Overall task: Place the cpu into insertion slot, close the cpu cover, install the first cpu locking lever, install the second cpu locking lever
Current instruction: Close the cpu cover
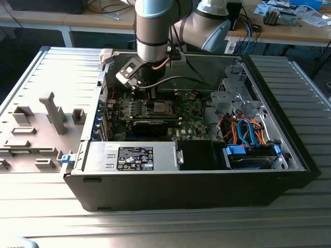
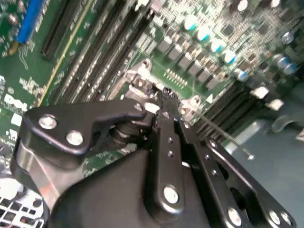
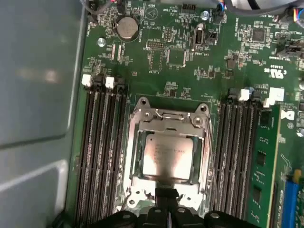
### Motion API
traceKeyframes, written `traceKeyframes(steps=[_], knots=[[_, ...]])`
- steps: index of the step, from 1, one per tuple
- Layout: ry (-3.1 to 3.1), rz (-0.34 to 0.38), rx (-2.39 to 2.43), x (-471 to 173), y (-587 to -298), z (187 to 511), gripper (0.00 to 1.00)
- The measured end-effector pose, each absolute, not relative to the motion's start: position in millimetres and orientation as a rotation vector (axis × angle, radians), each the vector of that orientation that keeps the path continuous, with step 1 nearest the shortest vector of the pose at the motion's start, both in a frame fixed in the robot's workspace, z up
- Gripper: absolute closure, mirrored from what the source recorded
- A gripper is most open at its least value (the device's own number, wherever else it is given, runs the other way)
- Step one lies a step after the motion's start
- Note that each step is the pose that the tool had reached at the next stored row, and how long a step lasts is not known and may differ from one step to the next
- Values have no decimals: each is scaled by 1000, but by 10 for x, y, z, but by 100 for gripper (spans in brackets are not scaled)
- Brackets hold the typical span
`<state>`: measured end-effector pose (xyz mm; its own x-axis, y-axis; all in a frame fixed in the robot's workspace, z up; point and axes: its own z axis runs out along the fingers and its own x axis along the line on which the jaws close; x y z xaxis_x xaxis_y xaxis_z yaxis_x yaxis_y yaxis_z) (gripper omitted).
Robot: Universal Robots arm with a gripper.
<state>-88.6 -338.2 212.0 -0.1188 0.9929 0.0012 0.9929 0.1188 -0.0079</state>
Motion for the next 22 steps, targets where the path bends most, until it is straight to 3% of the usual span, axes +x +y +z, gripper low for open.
traceKeyframes(steps=[9,22], knots=[[-2350,18,-2077,-736,-3386,2018,89],[-2336,42,-2064,-552,-3382,2380,89]])
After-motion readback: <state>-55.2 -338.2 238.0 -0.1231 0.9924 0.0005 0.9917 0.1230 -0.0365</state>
